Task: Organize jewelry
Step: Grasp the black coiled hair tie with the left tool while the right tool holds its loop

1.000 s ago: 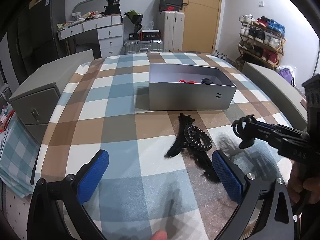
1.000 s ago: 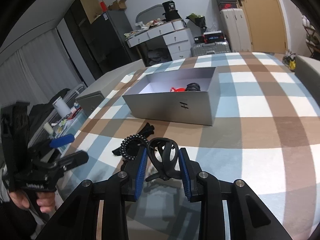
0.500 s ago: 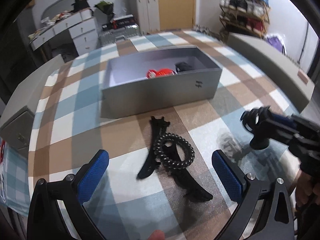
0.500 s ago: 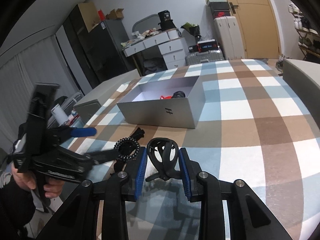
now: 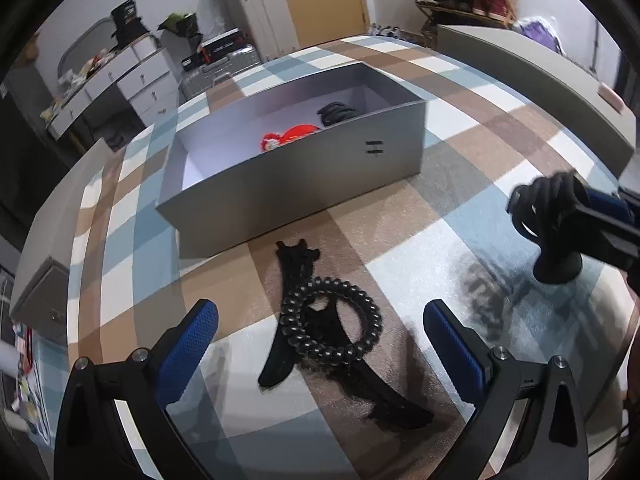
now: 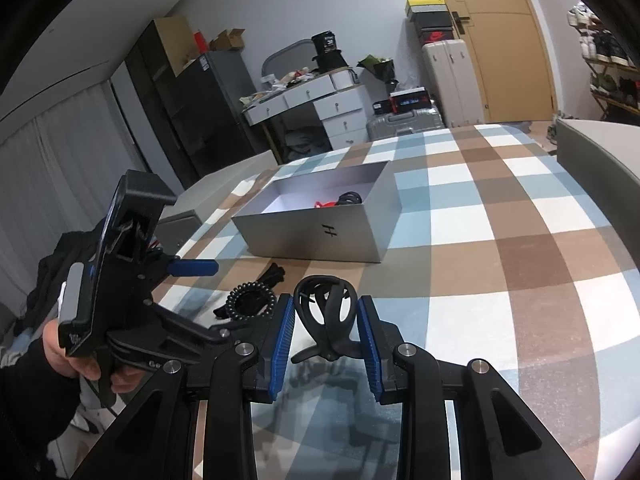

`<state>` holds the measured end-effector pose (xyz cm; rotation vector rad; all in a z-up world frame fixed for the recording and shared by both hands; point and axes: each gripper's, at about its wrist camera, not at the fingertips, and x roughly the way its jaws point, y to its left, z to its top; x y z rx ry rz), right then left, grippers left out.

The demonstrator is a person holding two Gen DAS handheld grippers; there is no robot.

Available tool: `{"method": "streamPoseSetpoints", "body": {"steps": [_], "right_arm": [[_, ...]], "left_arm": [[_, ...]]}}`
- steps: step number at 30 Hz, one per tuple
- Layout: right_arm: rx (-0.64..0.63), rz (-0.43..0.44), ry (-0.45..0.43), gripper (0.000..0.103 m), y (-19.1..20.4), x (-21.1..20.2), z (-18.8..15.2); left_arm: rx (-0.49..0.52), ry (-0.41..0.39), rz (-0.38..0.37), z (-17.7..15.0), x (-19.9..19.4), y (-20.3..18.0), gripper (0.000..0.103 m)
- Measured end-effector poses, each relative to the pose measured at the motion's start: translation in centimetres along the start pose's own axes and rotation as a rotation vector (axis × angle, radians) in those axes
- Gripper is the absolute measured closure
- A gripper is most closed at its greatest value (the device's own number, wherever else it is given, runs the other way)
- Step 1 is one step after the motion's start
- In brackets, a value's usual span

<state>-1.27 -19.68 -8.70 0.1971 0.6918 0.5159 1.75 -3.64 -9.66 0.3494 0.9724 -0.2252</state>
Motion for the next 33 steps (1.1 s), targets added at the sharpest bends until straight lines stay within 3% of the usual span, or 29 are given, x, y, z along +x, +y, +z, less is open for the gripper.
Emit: {"method": "streamPoseSetpoints", "body": {"steps": [2,10,13,33], "right_arm": [[0.007,0.005,0.002,0.072,-0.1,0.1,0.0],[0.011,0.01,-0.004,0.072,-0.1,-0.1,0.0],[0.016,0.012,-0.003,0.072,-0.3,-0.1,-0.1],[0.042,0.003,-0.025,0.072,-0.8,-0.8,0.1]], "left_arm": [[0.007,0.016,-0.002,0.0,0.2,-0.1,0.009],[0.004,0.058,-0.042,0.1,0.8,0.1,0.055],[0.029,0.051,-0.042,0.1,0.6,-0.2,0.061],[-0.005,-0.043,-0.059,0.7,-2.2,0.1,0.067]]}}
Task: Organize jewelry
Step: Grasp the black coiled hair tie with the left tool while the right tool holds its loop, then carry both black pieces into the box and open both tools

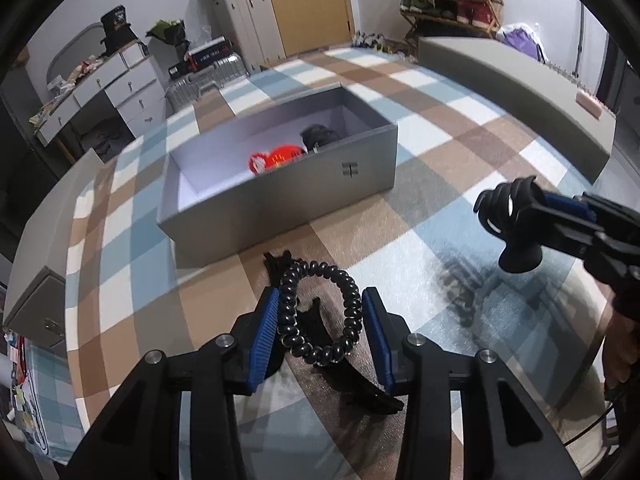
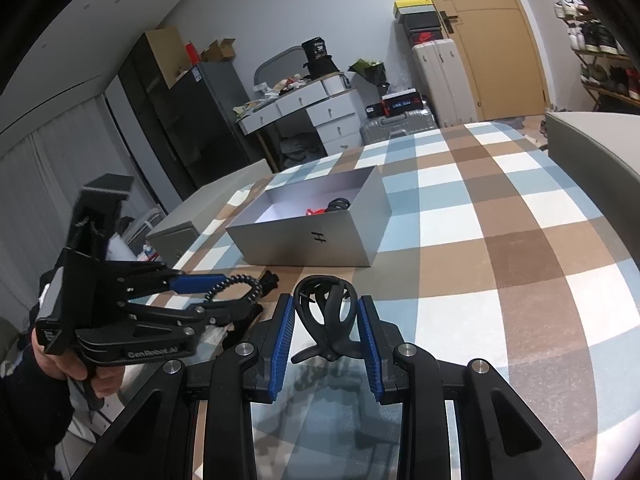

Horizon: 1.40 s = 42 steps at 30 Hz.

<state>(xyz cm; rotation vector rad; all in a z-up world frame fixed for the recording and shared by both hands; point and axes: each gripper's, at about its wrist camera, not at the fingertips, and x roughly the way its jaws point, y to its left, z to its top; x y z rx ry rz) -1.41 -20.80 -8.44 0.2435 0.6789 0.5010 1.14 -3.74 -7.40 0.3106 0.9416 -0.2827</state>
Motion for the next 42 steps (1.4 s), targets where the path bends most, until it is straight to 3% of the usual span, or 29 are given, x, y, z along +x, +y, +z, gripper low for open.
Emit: {"method": "streamPoseSetpoints", "body": {"steps": [8,16,22,32,42], "right_arm": [[0.021,0.019,-0.013,0.072,-0.2,0.1,1.8],[-0.047,0.045,-0.043,0.072,1.2,1.7,6.4],[-0.085,0.091,-0.038,0.072,2.4,4.3,9.4],[-0.108,0.146,0.009,0.072,3.5,9.7,12.3],[-0.131,0.119,0.075,0.072,3.6,13.8,12.9]], "left_arm": [[-0.097,-0.105,-0.03,1.1,-2.0,1.7,0.067],[-0.255,-0.231,-0.056,3.1,-3.2,5.3,0.067],[-0.303,-0.278,-0.068,4.2,-2.5,7.1,0.067],[-0.366,-0.297,-0.125,5.0,-0.2,9.7,0.067],[-0.358,-0.246,-0.16,5.8,2.3,10.3,0.067]]}}
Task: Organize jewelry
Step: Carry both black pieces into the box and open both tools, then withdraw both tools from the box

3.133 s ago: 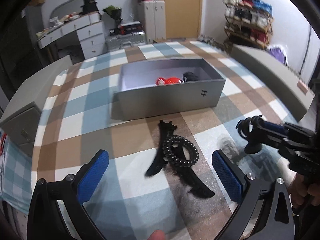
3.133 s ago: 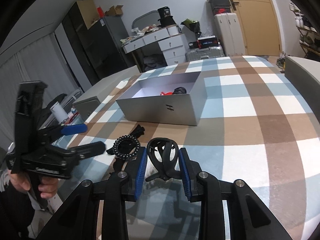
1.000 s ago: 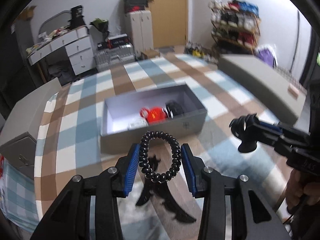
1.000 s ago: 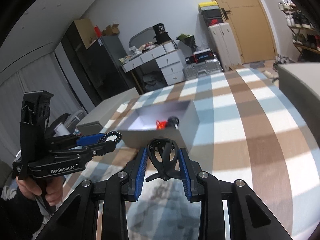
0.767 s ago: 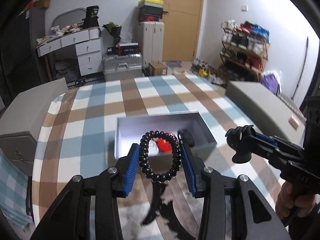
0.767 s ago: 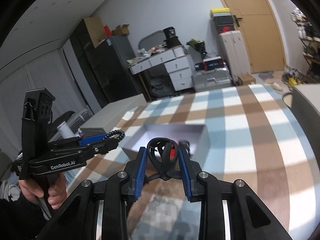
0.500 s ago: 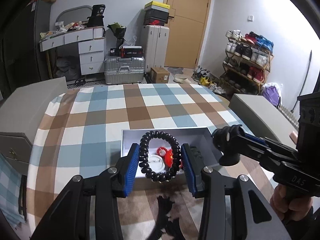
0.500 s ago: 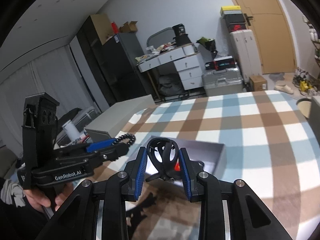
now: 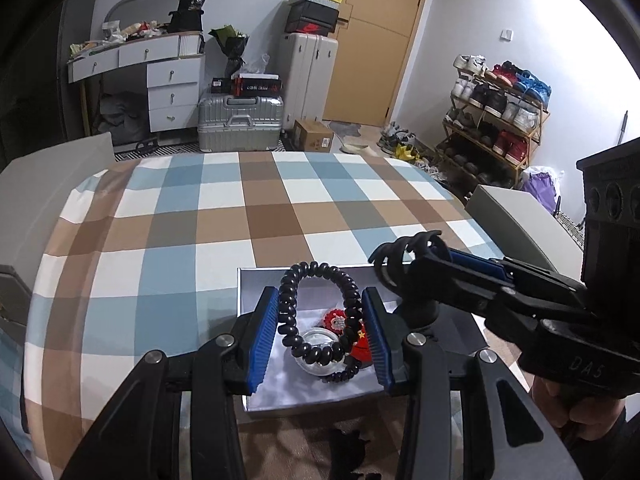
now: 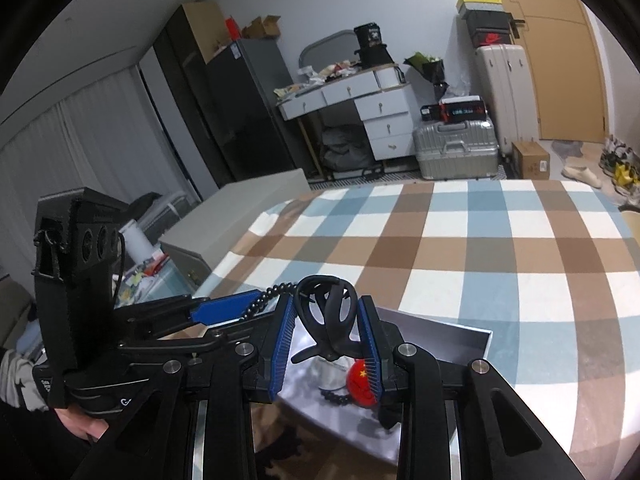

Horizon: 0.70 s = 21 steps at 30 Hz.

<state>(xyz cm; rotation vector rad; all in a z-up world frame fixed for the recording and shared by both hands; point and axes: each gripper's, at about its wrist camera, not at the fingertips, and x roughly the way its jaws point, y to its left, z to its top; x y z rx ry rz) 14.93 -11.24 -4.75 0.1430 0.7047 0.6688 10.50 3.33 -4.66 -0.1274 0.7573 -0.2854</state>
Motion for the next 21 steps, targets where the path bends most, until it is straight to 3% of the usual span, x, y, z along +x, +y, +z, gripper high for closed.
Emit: {"method": "streamPoseSetpoints", "body": {"steps": [12,15,18,21], "right_arm": [[0.042,-0.031,0.049,0.07,-1.6,2.2,-0.6],[0.061,-0.023,0.029,0.068,-1.9,1.8,-0.5],[0.066,-0.021,0.011,0.055,-1.8,1.1,-0.6],[0.067,-0.031,-0.007,0.052,-1.6,0.2,-0.7]], "left_arm": [[0.017,0.053,-0.029,-0.1,1.5,0.0,0.066],[0.013,0.056,-0.022,0.0,1.3,0.2,0.057],[0.014,0.055,-0.022,0.0,1.2,0.2,0.051],[0.027,0.04,-0.018,-0.2,0.6,0.0,0.044]]}}
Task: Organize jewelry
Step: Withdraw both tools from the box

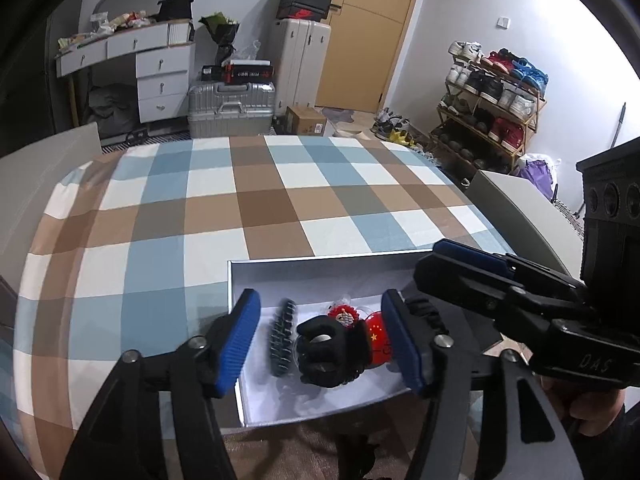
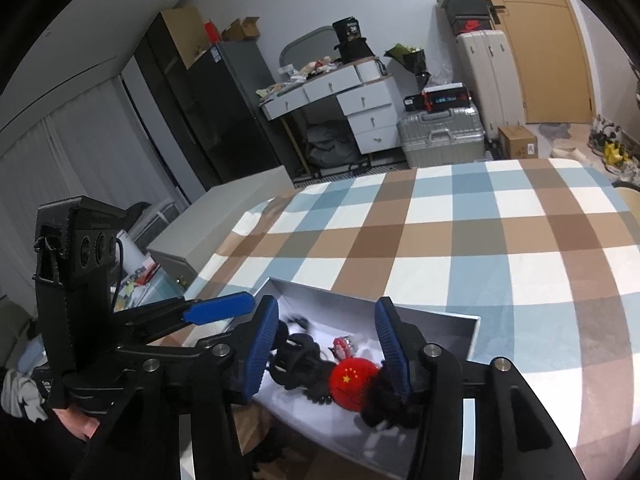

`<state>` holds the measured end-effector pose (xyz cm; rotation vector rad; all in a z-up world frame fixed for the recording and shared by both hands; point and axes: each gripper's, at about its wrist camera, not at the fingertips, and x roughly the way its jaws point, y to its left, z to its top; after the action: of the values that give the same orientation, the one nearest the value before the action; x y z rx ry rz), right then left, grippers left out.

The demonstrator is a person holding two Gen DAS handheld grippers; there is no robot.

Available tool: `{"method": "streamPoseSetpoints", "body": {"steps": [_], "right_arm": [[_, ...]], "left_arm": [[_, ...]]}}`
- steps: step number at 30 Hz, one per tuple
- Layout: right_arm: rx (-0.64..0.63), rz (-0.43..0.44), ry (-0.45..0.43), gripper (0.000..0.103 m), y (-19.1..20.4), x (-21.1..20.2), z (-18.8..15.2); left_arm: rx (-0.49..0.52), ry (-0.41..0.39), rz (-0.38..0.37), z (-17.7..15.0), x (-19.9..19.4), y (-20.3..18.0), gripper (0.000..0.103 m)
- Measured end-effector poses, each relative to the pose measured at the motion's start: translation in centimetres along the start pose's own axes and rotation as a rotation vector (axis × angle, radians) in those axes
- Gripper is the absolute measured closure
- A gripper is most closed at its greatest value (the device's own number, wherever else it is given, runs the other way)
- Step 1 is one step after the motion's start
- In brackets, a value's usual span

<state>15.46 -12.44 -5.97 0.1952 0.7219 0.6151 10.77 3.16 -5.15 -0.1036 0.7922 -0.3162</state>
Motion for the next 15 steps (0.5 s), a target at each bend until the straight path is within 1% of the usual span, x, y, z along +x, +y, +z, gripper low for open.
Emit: {"method": "streamPoseSetpoints", "body": {"steps": [3,5,9,11,14,15], "right_arm": [[0.008,-0.005,-0.018,0.047,0.2,-1.0,-0.2],[0.011,-0.012,-0.032,0.041,0.3,-1.9,-0.5],[0.012,-0.017,-0.049,0.038,0.7,-3.4,-1.1],[0.014,-0.016,-0.047,0.032,0.8,-3.9,-1.5],[0.013,-0.005,-0.042,0.031,1.1,-4.5,-2.3],[0.009,-0.002,-0.037,0.03,1.4,-4.7,-2.7]], "left_arm": [[0.008,-0.011,0.009,-0.1,-0.5,-0.3,0.044],[0.009,-0.019,0.017,-0.2,-0.9,-0.3,0.043],[0.003,-0.029,0.027,-0.5,-1.7,-0.2,0.043],[-0.001,-0.038,0.036,-0.7,-2.2,-0.1,0.043],[-0.009,-0.058,0.063,-1.3,-3.0,0.0,0.043],[-0.013,-0.065,0.073,-1.5,-3.3,0.2,0.041]]}}
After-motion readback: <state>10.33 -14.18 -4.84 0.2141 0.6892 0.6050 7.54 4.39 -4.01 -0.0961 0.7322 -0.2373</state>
